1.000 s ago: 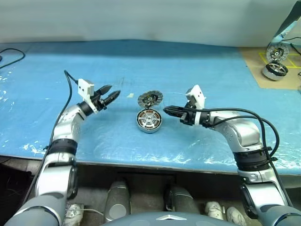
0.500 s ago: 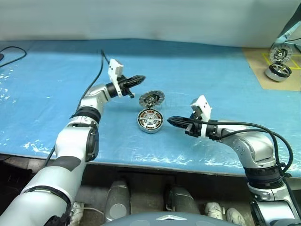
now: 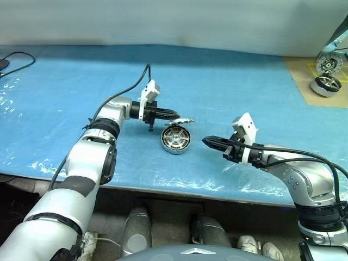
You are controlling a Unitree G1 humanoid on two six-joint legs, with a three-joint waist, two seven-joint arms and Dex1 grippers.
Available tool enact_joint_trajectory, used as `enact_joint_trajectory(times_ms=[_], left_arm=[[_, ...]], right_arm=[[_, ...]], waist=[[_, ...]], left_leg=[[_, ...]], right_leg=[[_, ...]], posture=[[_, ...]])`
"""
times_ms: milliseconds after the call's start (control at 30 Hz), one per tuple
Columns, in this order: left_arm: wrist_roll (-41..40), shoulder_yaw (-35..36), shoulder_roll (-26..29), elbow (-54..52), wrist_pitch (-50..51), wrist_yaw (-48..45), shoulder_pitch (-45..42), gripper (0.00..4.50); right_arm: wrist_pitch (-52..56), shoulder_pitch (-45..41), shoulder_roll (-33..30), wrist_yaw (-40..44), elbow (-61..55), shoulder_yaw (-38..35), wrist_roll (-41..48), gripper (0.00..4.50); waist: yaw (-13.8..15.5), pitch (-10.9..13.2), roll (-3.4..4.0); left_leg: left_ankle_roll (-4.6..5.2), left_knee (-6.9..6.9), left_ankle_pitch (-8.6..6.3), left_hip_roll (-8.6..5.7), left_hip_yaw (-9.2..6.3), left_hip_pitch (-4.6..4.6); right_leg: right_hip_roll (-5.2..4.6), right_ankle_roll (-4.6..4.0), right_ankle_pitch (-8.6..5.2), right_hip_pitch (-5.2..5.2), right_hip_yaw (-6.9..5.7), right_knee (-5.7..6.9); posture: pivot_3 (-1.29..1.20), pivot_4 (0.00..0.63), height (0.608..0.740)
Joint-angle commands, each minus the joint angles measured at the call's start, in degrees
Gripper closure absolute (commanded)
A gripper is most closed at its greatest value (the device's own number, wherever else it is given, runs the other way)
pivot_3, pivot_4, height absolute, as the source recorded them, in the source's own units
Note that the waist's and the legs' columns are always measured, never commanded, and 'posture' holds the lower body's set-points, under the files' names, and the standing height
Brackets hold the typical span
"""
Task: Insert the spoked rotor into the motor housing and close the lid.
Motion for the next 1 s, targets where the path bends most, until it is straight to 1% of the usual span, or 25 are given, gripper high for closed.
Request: enact_joint_trajectory(times_ms=[33,100,167,200,267,467,500,600,633,700,733,767,833,900,1000], left_arm=[[2.0,-1.9,-0.8,-2.0,-4.4,-3.3,-0.3,4.48],[3.5,-3.4,-1.3,-2.4,-9.0,-3.6,1.1,4.48],[7.5,-6.4,-1.3,-2.5,-19.9,0.5,2.9,4.48],[8.5,-7.2,-1.3,-2.3,-22.8,0.8,3.5,4.48],[9.6,-7.9,-1.3,-1.9,-26.1,2.1,4.0,4.48],[11.9,-10.7,0.2,-1.7,-33.6,-0.9,5.7,4.48],[10.6,-9.8,0.1,-2.0,-33.5,-2.2,5.8,4.48],[2.2,-3.4,-1.9,-3.6,-25.0,-4.0,3.6,4.48],[0.6,-2.3,-2.2,-4.0,-22.9,-4.0,3.1,4.48],[-5.1,2.2,-2.6,-7.1,-13.4,-3.5,1.5,4.50],[-7.4,2.2,-2.0,-9.7,-9.0,-3.7,1.8,4.50],[-9.5,1.2,-0.8,-13.2,-5.8,-3.9,3.2,4.50],[-12.2,-0.2,1.7,-21.0,-0.6,-4.0,7.2,4.50],[-14.2,-1.2,4.2,-28.3,4.3,-4.0,11.4,4.50],[-15.6,-0.6,8.1,-39.1,10.3,-3.5,19.5,4.50]], right_arm=[[-0.2,0.3,-0.8,-0.9,-1.9,-2.1,1.3,4.24],[-0.3,0.3,-1.0,-1.4,-1.8,-2.2,1.3,4.24],[-0.4,0.0,-1.1,-1.9,-1.4,-2.5,1.4,4.24],[-0.4,-0.2,-1.2,-2.0,-1.4,-2.6,1.5,4.24],[-0.2,-0.6,-1.3,-2.1,-1.4,-2.8,1.8,4.24],[-0.5,-1.6,-1.6,-2.1,-0.9,-1.9,1.9,4.24],[-0.7,-1.9,-1.6,-2.0,-0.8,-1.1,1.5,4.24],[-2.1,-3.0,-1.1,-1.8,-0.6,1.1,0.4,4.24],[-2.2,-3.3,-0.9,-1.9,-0.5,1.4,0.4,4.24],[-3.0,-5.0,0.1,-1.1,0.7,1.9,1.1,3.83],[-3.6,-5.7,0.5,-0.6,1.3,2.5,1.1,3.62],[-4.3,-6.6,0.8,-0.3,2.0,3.6,0.5,3.31],[-5.8,-8.4,1.6,-0.3,4.1,5.8,-1.4,2.63],[-6.9,-10.2,2.9,-0.6,6.3,7.1,-2.4,2.06],[-8.4,-13.2,6.3,-1.4,10.6,8.8,-3.7,0.98]], waist=[[0.1,0.0,0.00],[0.1,0.0,0.00],[0.1,0.0,0.00],[0.1,0.0,0.00],[0.1,0.0,0.00],[0.1,0.0,0.01],[0.1,0.0,0.01],[0.1,0.0,0.02],[0.1,0.0,0.02],[0.1,0.0,0.01],[0.0,0.0,0.01],[0.0,0.0,0.02],[-0.4,0.0,0.04],[-0.7,0.0,0.09],[-1.4,0.0,0.16]], left_leg=[[0.00,0.00,0.00,-0.01,0.00,-0.02],[0.00,-0.01,0.00,-0.01,0.00,-0.03],[0.01,-0.02,0.00,0.01,-0.02,-0.03],[0.01,-0.03,0.00,0.02,-0.02,-0.03],[0.01,-0.03,0.00,0.02,-0.03,-0.05],[0.00,0.06,0.00,0.01,-0.06,-0.01],[0.00,0.05,0.00,0.01,-0.06,0.03],[0.00,0.05,0.00,0.01,-0.04,0.07],[0.00,0.06,0.00,0.01,-0.04,0.05],[0.00,0.06,0.00,0.00,-0.03,0.02],[0.00,0.08,0.00,0.01,-0.03,-0.04],[0.00,0.10,0.00,0.01,-0.03,-0.08],[0.00,0.06,0.00,0.03,-0.03,-0.09],[0.00,-0.05,0.00,0.06,-0.02,0.00],[0.02,-0.12,0.01,0.08,0.03,-0.04]], right_leg=[[0.00,0.00,0.00,0.00,-0.01,-0.01],[0.00,0.02,0.01,0.00,-0.03,-0.02],[0.00,0.02,0.01,0.00,-0.06,-0.02],[0.01,0.02,0.01,0.00,-0.07,-0.02],[0.01,0.04,0.02,0.00,-0.09,-0.02],[0.00,0.04,0.02,0.09,-0.15,0.02],[0.00,0.03,0.02,0.11,-0.14,0.02],[0.00,-0.02,-0.01,0.13,-0.13,0.04],[0.00,-0.07,-0.04,0.13,-0.14,0.04],[-0.01,-0.17,-0.10,0.11,-0.14,0.04],[-0.01,-0.17,-0.10,0.07,-0.14,0.04],[-0.01,-0.18,-0.10,0.01,-0.14,0.07],[0.00,-0.19,-0.11,-0.02,-0.14,0.07],[0.02,-0.21,-0.12,-0.04,-0.09,0.06],[0.05,-0.28,-0.17,-0.10,-0.14,0.07]], posture=[[0.00,0.150,0.740],[0.00,0.150,0.740],[0.00,0.150,0.740],[0.00,0.150,0.740],[0.00,0.150,0.740],[0.00,0.150,0.740],[0.00,0.150,0.740],[0.00,0.150,0.740],[0.00,0.150,0.740],[0.00,0.150,0.740],[0.00,0.150,0.740],[0.00,0.150,0.740],[0.00,0.150,0.740],[0.00,0.150,0.740],[0.00,0.150,0.740]])
